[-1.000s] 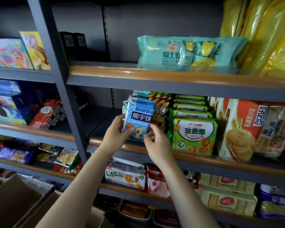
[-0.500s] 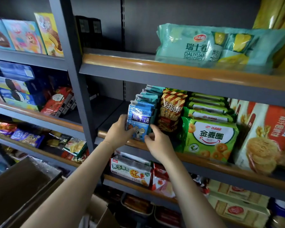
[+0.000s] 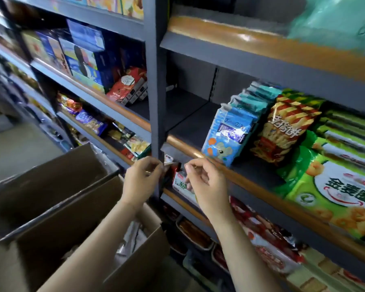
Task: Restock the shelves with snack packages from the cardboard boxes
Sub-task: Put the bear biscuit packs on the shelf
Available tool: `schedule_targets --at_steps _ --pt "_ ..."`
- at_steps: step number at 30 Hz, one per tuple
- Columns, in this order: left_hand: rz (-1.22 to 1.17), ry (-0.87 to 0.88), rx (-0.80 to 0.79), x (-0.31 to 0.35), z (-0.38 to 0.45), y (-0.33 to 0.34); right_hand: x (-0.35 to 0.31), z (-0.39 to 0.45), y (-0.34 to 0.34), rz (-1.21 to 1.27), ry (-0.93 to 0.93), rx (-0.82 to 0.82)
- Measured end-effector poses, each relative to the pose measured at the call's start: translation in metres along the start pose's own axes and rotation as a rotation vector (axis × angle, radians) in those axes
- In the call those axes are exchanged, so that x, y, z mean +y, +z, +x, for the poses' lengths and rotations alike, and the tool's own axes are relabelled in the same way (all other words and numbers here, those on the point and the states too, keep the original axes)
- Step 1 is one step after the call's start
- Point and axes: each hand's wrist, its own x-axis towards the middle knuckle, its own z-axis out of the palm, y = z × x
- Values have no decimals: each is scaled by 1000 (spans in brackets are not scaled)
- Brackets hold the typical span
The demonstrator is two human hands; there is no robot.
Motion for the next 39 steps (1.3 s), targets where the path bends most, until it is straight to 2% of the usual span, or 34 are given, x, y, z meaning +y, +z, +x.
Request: schedule_targets --at_steps 5,9,12,15,18,22,26,30,34,39 --pt "114 -347 9 -100 -57 -50 63 -24 76 -57 302 -344" --pt "196 -584 154 -173 -105 -105 88 -50 153 -113 368 -573" --pt "245 -697 285 -224 -132 -146 95 -65 217 -83 393 -657" --pt "313 -805 358 -275 -146 -172 109 -83 282 -26 601 -724" --pt "242 -943 332 -321 -151 -177 130 -97 341 -60 792 -777" --pt "77 -968 248 -365 -163 -163 183 -122 408 -224 966 -843" --pt "-114 -992 289 -382 -175 -161 235 -141 450 -346 1008 -870" --pt "-224 -981 318 -392 -181 -161 285 -165 480 -483 888 -868" --pt "-193 -983 336 -400 -187 -154 325 -185 509 -631 936 -907" --pt "-139 -903 354 -406 -192 -149 356 -214 537 -828 751 -903"
